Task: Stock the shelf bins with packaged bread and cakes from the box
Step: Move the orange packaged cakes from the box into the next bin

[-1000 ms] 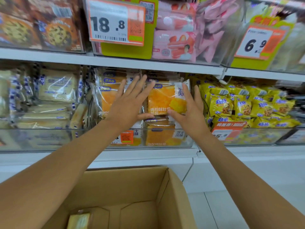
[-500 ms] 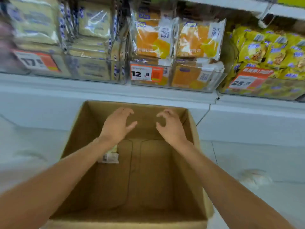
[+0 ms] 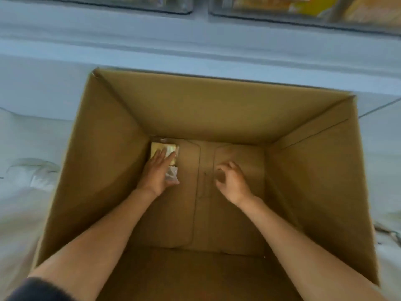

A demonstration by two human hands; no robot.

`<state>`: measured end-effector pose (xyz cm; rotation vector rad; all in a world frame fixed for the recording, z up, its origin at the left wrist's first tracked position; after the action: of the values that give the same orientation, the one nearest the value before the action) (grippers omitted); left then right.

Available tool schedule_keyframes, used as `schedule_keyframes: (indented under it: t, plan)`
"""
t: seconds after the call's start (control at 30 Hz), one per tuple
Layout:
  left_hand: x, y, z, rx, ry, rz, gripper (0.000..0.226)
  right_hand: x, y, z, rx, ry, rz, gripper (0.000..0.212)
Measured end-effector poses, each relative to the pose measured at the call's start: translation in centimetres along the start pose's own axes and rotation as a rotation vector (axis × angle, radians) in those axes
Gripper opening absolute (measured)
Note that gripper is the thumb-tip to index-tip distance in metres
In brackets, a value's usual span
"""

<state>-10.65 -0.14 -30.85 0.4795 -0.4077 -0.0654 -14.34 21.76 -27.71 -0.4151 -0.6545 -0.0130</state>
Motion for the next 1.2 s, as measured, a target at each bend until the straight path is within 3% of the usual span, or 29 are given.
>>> schedule_keyframes:
  t: [0.1, 0.27, 0.33, 0.43, 0.53, 0.6, 0.67, 0.73, 0.77, 0.9, 1.0, 1.1, 1.2]
  plan:
    - [-1.8, -0.5, -2.4, -0.265, -0.178, -0.052, 0.090, -1.2, 0.5, -1.1, -0.018, -0.017, -0.005, 0.037]
    - [-2.1, 0.7, -1.7, -0.359, -0.134, -0.093, 0.066, -1.3, 1.0, -1.0, -0.037, -0.029, -0.020, 0.035]
    - [-1.4, 1.5, -1.1, -0.112, -0.066, -0.083, 0.048, -1.1, 1.1, -0.2, -0.080, -0.031, -0.060, 0.035]
    - [0.6, 3.7, 2.4, 0.667, 0.178, 0.098, 0.019, 0.0, 0.8, 1.4, -0.354, -0.117, -0.188, 0.044]
    - [2.8, 9.0, 5.0, 1.288, 0.021, 0.206, 0.016, 1.8, -1.4, 3.8, -0.596, -0.241, -0.193, 0.078]
    - [4.0, 12.6, 8.1, 1.446, -0.077, 0.128, 0.019, 3.8, -3.1, 5.8, -0.628, -0.316, -0.174, 0.093]
    - [4.7, 14.9, 11.5, 1.486, -0.042, 0.095, 0.026, 5.9, -4.7, 8.6, -0.702, -0.357, -0.111, 0.075]
    - [5.6, 17.0, 14.6, 1.482, 0.018, 0.077, 0.029, 8.5, -6.0, 11.9, -0.826, -0.326, -0.035, 0.048]
    - [6.1, 18.2, 16.1, 1.413, 0.057, 0.045, 0.029, 9.9, -6.5, 13.9, -0.859, -0.283, 0.002, 0.044]
    - [7.2, 19.0, 20.9, 1.148, 0.306, 0.016, 0.027, 13.4, -7.3, 19.1, -0.853, -0.205, 0.079, 0.052]
    - [8.2, 21.6, 24.3, 0.892, 0.279, -0.107, 0.032, 16.2, -7.6, 23.4, -0.682, -0.124, 0.104, 0.050]
    - [9.5, 26.1, 25.5, 0.665, 0.119, -0.236, 0.046, 18.9, -10.0, 26.5, -0.461, -0.054, 0.241, 0.041]
    - [9.8, 27.7, 26.9, 0.616, 0.197, -0.252, 0.026, 21.1, -11.9, 29.8, -0.524, 0.141, 0.338, 0.073]
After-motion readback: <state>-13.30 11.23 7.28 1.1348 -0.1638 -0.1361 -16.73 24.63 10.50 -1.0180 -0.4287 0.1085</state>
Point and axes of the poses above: each hand's wrist, its own x-axis away from the middle knuckle, its own z-axis out of the back of the hand, y = z × x, the point moved 10 cm from there along -x, towards the middle knuckle, and after that the axes turned 14 degrees about -z, right-handed, at the moved point
